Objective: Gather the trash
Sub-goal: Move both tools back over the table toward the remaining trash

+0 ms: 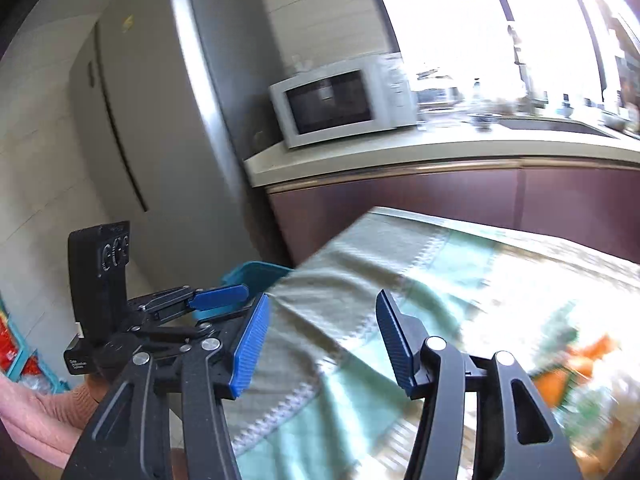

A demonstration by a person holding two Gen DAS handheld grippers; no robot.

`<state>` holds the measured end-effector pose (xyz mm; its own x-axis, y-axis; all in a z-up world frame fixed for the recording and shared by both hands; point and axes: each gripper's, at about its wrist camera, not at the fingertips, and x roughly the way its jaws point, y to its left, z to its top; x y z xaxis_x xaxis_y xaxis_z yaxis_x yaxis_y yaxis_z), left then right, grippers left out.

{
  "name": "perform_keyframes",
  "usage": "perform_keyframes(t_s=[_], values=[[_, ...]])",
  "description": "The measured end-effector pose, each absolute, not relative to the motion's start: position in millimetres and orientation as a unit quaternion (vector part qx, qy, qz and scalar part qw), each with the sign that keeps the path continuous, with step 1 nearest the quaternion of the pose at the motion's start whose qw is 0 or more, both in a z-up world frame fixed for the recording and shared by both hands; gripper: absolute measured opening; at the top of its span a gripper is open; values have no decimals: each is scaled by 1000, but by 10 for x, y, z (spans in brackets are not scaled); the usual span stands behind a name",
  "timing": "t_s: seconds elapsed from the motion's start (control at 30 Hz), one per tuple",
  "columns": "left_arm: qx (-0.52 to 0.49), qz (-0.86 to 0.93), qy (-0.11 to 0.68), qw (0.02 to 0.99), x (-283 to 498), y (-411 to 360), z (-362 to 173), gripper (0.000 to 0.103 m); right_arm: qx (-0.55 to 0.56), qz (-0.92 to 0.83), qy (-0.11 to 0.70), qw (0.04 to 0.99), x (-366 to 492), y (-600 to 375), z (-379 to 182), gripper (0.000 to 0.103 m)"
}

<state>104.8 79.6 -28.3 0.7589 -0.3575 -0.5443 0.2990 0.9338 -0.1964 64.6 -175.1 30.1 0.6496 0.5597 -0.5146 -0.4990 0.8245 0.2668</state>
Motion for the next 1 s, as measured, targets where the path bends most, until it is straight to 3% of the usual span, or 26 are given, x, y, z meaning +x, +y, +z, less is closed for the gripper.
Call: perform_keyframes(t_s=[0.27,0.57,0.87,1.0], values=[[-17,-287,341,895,957,-403,-477,57,97,142,295,940,277,-3043,153,53],[4,-362,396,844,877,-1122,-937,57,164,0,292,942,-176,-4119,-137,53],[-21,-398,441,804,888,-1287,-1078,61,212,-6,314,926,-164,-4278,-477,53],[-37,-403,451,795,912,-1334,-1094,62,218,-1,314,924,-147,-4270,-516,46]])
